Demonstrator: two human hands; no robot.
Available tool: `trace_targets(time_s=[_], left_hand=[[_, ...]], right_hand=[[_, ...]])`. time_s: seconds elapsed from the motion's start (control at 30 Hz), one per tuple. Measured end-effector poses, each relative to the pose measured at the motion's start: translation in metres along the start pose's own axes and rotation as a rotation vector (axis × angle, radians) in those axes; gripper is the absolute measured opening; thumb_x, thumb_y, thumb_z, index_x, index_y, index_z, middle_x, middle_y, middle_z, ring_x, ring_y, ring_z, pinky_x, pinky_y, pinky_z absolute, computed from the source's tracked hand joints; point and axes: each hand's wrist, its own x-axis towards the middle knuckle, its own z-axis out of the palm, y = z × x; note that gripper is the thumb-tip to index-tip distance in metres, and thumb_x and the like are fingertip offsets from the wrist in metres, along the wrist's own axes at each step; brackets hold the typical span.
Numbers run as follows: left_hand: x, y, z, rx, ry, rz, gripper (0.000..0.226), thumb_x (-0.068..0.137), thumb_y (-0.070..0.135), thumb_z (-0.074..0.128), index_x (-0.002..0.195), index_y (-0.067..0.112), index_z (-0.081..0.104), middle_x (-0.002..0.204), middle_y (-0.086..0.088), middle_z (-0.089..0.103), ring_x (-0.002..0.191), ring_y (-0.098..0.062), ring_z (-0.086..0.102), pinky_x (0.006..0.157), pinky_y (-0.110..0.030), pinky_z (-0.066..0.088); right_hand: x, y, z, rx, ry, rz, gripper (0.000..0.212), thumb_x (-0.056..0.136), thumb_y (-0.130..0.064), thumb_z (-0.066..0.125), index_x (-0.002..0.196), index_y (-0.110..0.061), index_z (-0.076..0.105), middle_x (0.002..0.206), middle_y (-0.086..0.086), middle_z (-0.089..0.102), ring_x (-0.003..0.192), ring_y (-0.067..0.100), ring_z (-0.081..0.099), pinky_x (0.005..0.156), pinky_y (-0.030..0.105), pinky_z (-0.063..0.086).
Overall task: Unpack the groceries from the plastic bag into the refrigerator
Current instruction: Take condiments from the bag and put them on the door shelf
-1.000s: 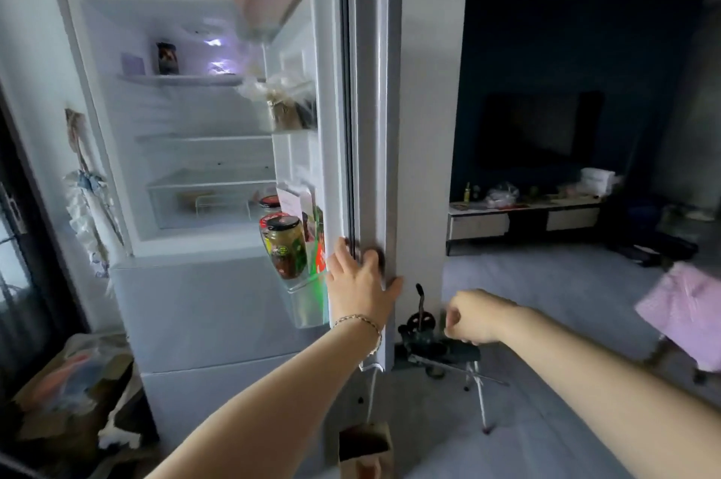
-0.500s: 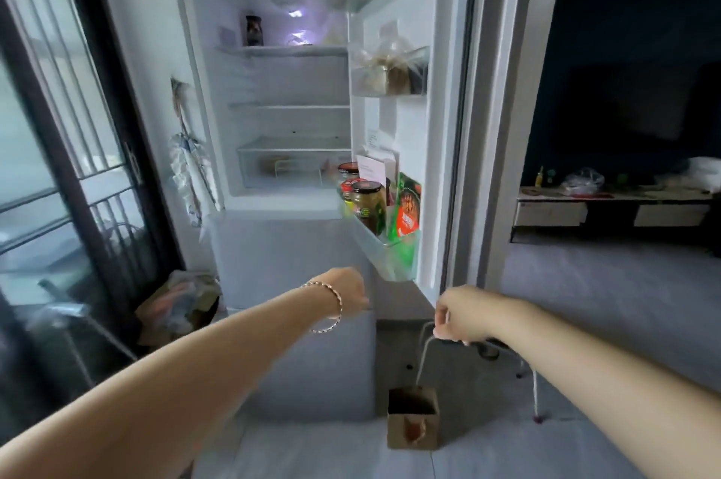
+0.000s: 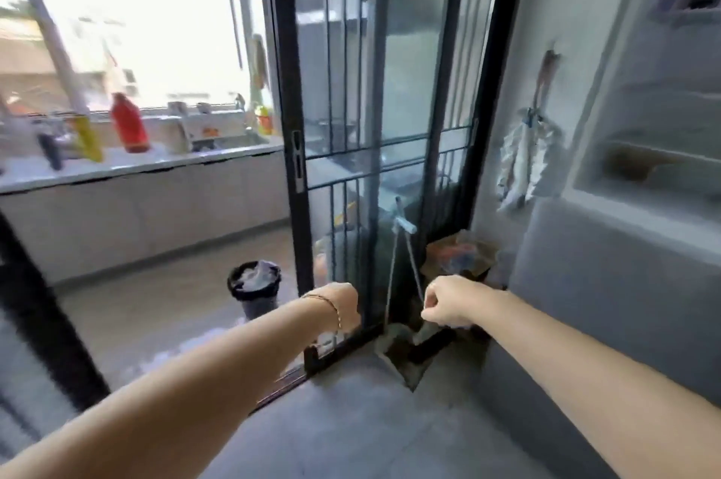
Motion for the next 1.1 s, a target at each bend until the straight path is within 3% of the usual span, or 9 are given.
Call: trace_targets(time_s=[0.13, 0.27, 0.37, 0.5, 0.6, 0.77, 0.9, 1.0, 1.1], left_hand=[[-0.056, -0.095, 0.021, -0.037, 0.105, -0.284, 0.031, 0.093, 0.021, 0.044, 0.115, 0.007, 0.06, 0.121, -0.012, 0.061, 0.112, -0.031, 0.057, 0.089, -0.034, 0.047], [-0.146, -0.147, 0.057, -0.186, 0.211, -0.622, 0.03, 0.09, 0.024, 0.044, 0.112, 0.013, 0.061, 0.122, -0.009, 0.061, 0.11, -0.029, 0.058, 0.087, -0.032, 0.047], [-0.221, -0.165, 0.094, -0.31, 0.235, -0.858, 0.028, 0.09, 0.025, 0.046, 0.11, 0.014, 0.06, 0.122, -0.008, 0.06, 0.113, -0.028, 0.056, 0.091, -0.032, 0.046], [-0.329, -0.158, 0.14, -0.396, 0.242, -1.144, 0.026, 0.089, 0.023, 0.047, 0.109, 0.017, 0.061, 0.122, -0.007, 0.06, 0.112, -0.028, 0.057, 0.091, -0.034, 0.047], [-0.418, -0.141, 0.17, -0.459, 0.255, -1.35, 0.022, 0.087, 0.019, 0.045, 0.1, 0.018, 0.062, 0.113, -0.006, 0.064, 0.103, -0.028, 0.061, 0.082, -0.033, 0.049], [-0.564, -0.091, 0.224, -0.479, 0.277, -1.675, 0.02, 0.086, 0.019, 0.044, 0.097, 0.015, 0.061, 0.107, -0.009, 0.064, 0.098, -0.031, 0.061, 0.073, -0.03, 0.044], [-0.668, -0.052, 0.265, -0.501, 0.333, -1.888, 0.024, 0.089, 0.019, 0.042, 0.102, 0.009, 0.06, 0.108, -0.013, 0.061, 0.098, -0.032, 0.059, 0.074, -0.031, 0.043], [-0.74, -0.032, 0.297, -0.531, 0.388, -2.001, 0.025, 0.091, 0.021, 0.043, 0.108, 0.012, 0.059, 0.117, -0.01, 0.06, 0.105, -0.03, 0.057, 0.087, -0.032, 0.046], [-0.813, -0.02, 0.322, -0.45, 0.48, -2.1, 0.022, 0.09, 0.023, 0.045, 0.105, 0.02, 0.06, 0.121, -0.005, 0.056, 0.105, -0.028, 0.057, 0.078, -0.023, 0.039]], right_hand=[[0.036, -0.1, 0.021, -0.201, -0.039, -0.293, 0.028, 0.09, -0.032, 0.051, 0.103, -0.011, 0.064, 0.103, 0.007, 0.067, 0.083, 0.022, 0.058, 0.071, 0.026, 0.044], [0.029, -0.196, 0.054, -0.462, -0.042, -0.667, 0.033, 0.093, -0.028, 0.047, 0.115, -0.009, 0.063, 0.117, 0.01, 0.063, 0.106, 0.028, 0.059, 0.082, 0.027, 0.047], [-0.003, -0.251, 0.093, -0.54, -0.042, -0.892, 0.034, 0.09, -0.028, 0.049, 0.117, -0.011, 0.06, 0.121, 0.011, 0.061, 0.11, 0.028, 0.058, 0.084, 0.028, 0.046], [-0.073, -0.309, 0.145, -0.673, -0.115, -1.173, 0.034, 0.09, -0.027, 0.047, 0.118, -0.013, 0.061, 0.127, 0.012, 0.057, 0.115, 0.029, 0.054, 0.09, 0.03, 0.045], [-0.147, -0.345, 0.178, -0.76, -0.184, -1.383, 0.033, 0.094, -0.021, 0.043, 0.121, -0.01, 0.059, 0.126, 0.007, 0.057, 0.115, 0.027, 0.054, 0.09, 0.028, 0.044], [-0.272, -0.384, 0.236, -0.789, -0.23, -1.656, 0.019, 0.092, -0.026, 0.045, 0.085, -0.014, 0.059, 0.084, -0.001, 0.05, 0.087, 0.022, 0.051, 0.065, 0.025, 0.041], [-0.374, -0.408, 0.277, -0.837, -0.253, -1.843, 0.028, 0.092, -0.022, 0.046, 0.108, -0.007, 0.063, 0.106, 0.007, 0.063, 0.099, 0.025, 0.06, 0.08, 0.032, 0.047], [-0.445, -0.433, 0.306, -0.868, -0.226, -1.945, 0.032, 0.093, -0.026, 0.045, 0.107, -0.004, 0.063, 0.1, 0.008, 0.059, 0.094, 0.024, 0.058, 0.082, 0.032, 0.047], [-0.511, -0.455, 0.331, -0.794, -0.256, -1.983, 0.031, 0.093, -0.023, 0.044, 0.105, -0.003, 0.064, 0.103, 0.008, 0.06, 0.095, 0.024, 0.058, 0.077, 0.028, 0.042]])
